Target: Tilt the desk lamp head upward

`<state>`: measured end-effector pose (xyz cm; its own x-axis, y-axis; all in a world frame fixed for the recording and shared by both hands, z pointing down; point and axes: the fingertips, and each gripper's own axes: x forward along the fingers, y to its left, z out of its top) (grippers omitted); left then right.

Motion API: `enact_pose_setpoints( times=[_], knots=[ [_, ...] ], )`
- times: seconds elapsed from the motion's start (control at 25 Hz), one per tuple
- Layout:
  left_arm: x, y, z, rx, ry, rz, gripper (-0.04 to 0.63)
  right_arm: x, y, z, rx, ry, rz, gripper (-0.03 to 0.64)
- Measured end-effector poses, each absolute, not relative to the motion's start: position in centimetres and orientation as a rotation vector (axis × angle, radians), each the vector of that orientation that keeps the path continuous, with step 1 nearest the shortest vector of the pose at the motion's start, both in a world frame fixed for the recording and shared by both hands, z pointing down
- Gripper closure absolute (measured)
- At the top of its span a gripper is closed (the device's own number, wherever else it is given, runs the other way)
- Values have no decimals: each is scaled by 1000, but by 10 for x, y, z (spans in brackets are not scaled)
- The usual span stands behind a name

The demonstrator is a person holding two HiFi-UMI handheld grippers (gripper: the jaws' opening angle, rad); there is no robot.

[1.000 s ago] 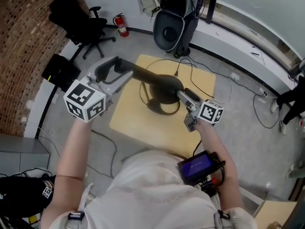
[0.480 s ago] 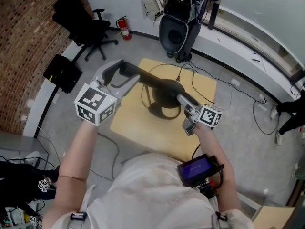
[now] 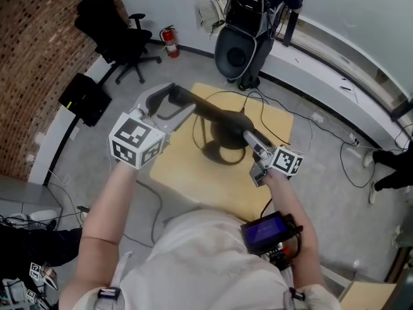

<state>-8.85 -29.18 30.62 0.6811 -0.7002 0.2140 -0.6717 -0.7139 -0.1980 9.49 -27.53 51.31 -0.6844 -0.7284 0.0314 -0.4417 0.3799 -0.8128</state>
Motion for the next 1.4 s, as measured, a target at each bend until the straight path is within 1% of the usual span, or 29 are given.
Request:
enact_pose_setpoints(
  times=[0.56, 1.16, 1.4],
  knots=[
    [-93, -293, 313, -2880, 1175, -282, 314, 122, -274, 485, -1185, 2394, -1115, 296],
    [-100, -297, 320, -2968, 1177, -205, 313, 133, -277, 455, -1260, 2440, -1029, 302],
    [-98, -298, 323, -3014, 1176, -158, 313, 148, -278, 445, -1358, 2449, -1005, 302]
  ],
)
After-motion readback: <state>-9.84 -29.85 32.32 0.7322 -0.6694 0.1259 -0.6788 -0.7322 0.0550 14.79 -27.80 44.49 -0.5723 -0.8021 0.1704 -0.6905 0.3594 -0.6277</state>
